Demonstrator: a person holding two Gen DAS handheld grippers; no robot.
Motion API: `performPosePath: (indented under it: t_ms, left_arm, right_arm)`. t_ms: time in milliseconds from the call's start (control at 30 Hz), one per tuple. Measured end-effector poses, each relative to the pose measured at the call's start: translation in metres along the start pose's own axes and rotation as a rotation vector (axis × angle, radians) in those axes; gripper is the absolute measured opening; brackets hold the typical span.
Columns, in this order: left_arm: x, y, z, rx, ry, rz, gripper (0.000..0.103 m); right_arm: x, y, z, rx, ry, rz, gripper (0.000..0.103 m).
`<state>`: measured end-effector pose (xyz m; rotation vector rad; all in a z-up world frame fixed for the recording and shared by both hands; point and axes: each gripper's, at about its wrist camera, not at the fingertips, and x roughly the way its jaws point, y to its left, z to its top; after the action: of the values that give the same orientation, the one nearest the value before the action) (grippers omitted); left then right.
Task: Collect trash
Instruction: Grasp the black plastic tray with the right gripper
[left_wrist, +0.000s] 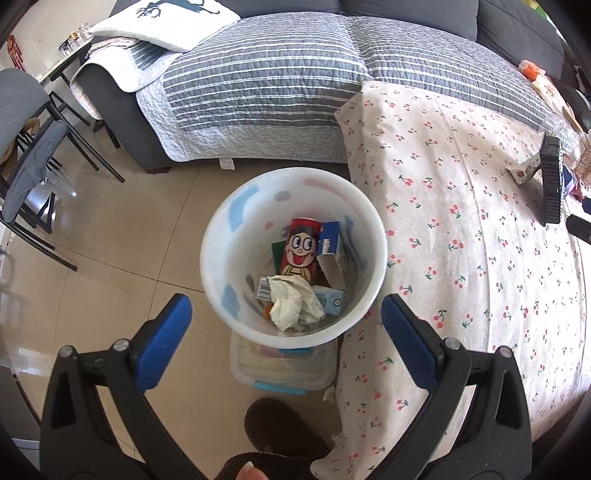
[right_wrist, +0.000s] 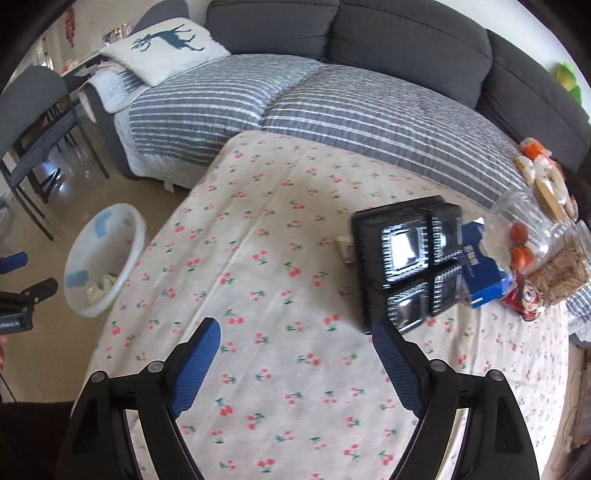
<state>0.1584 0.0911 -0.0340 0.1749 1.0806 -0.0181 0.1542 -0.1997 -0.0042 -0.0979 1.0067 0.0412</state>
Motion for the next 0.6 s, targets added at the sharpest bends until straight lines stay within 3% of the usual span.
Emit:
performPosePath:
  t_ms: [167, 300, 467, 600]
  left_arm:
    - [0.005, -0.029, 0.010, 0.035, 0.015, -0.009, 0.102]
    - [0.009, -0.046, 0.018, 0.055, 0.026, -0.016, 0.102]
    - [0.012, -0.057, 0.030, 0.050, 0.024, -0.018, 0.102]
    - [0.014, -0.057, 0.036, 0.024, 0.022, -0.021, 0.102]
  right_arm:
    - [0.010, -0.050, 0.002, 0.089, -0.021, -0.054, 0.085]
    - [0.007, -0.062, 0.015, 0.112, -0.073, -0.039, 0.085]
    - [0.015, -0.040, 0.023, 0.104, -0.103, -0.091, 0.085]
    - [0.030, -0.018, 0.029, 0.098, -0.117, -0.192, 0.085]
